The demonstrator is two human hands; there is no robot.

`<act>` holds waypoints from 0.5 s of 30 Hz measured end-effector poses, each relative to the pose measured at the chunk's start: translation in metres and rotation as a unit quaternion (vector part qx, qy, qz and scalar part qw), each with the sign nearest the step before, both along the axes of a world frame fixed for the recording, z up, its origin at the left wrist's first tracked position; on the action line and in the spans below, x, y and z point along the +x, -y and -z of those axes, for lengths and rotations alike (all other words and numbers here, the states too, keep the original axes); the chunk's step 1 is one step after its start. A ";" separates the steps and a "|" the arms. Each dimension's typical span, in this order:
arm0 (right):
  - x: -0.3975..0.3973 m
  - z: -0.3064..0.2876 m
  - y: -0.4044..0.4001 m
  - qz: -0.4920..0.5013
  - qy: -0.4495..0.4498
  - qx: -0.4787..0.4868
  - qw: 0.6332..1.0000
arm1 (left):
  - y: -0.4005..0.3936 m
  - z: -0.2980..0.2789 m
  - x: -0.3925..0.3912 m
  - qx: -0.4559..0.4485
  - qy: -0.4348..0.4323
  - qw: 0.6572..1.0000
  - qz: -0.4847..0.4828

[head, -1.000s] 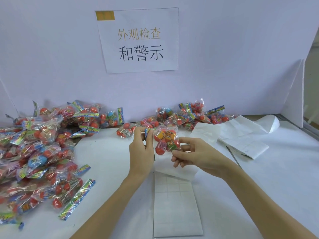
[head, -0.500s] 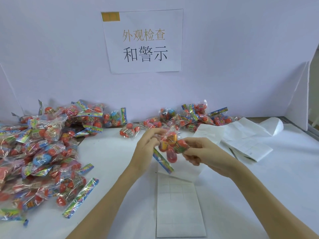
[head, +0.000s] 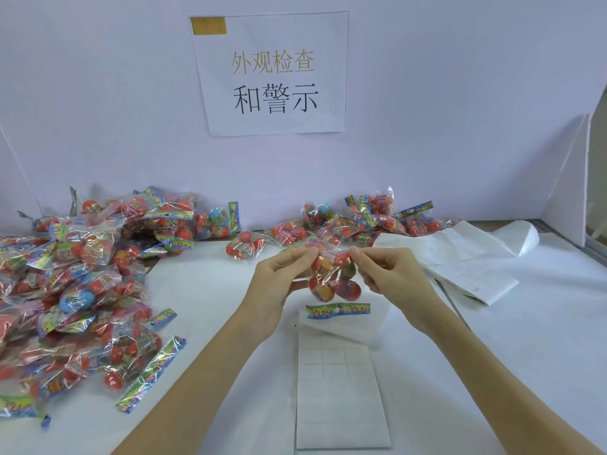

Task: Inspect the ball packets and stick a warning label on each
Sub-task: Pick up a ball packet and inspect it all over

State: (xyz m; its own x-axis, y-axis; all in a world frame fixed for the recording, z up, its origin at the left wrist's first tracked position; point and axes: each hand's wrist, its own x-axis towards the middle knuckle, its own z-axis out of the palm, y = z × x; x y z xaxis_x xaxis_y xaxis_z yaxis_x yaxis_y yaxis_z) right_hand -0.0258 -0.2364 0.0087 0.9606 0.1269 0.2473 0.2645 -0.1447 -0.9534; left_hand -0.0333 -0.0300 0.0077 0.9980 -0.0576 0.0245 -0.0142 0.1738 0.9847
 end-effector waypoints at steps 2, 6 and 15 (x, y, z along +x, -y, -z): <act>0.001 0.000 0.003 0.001 -0.007 0.002 1.000 | -0.002 -0.001 0.000 0.007 -0.014 1.000 -0.004; -0.005 -0.003 0.001 -0.037 -0.042 0.033 0.998 | -0.004 0.002 0.002 0.003 0.013 0.999 -0.034; -0.004 -0.004 0.000 -0.081 -0.034 0.138 0.987 | -0.005 0.007 0.002 0.068 0.133 0.989 -0.002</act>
State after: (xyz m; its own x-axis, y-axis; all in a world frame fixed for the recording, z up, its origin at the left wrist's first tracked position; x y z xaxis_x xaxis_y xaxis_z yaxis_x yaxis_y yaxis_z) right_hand -0.0297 -0.2367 0.0125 0.9488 0.2172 0.2295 0.1968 0.1618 -0.9670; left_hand -0.0310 -0.0246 0.0006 0.9576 -0.0750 0.2783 -0.2759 0.0405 0.9603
